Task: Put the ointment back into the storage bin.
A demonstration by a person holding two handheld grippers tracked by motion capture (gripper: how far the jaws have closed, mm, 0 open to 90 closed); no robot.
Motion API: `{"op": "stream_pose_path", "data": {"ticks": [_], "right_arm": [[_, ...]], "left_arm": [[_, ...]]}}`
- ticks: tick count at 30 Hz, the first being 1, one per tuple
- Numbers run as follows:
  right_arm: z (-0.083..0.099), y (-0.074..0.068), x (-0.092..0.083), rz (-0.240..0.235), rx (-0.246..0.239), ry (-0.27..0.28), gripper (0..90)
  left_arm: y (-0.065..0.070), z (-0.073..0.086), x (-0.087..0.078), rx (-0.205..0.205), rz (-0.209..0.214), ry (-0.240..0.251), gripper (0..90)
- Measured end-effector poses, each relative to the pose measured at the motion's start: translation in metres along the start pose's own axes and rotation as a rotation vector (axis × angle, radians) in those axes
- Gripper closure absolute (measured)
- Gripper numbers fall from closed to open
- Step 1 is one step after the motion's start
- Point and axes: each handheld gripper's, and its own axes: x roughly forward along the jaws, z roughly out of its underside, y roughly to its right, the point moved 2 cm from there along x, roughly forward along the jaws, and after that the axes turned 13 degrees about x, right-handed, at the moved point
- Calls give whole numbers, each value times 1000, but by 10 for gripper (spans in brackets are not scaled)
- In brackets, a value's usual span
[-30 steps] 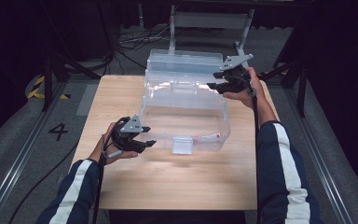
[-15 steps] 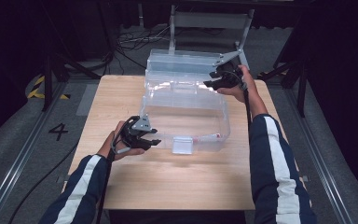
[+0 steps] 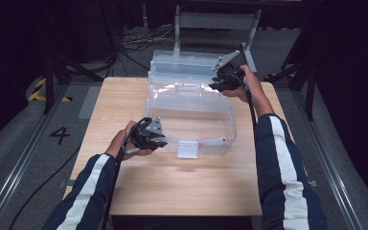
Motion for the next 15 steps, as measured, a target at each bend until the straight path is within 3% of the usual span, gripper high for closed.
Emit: {"op": "stream_pose_path", "data": {"ticks": [4, 15], "right_arm": [[-3, -2, -3, 1, -28, -32, 739], [-7, -1, -1, -20, -35, -56, 752]], "left_arm": [[-1, -1, 0, -7, 11, -5, 730], [0, 0, 0, -2, 13, -4, 736]]}}
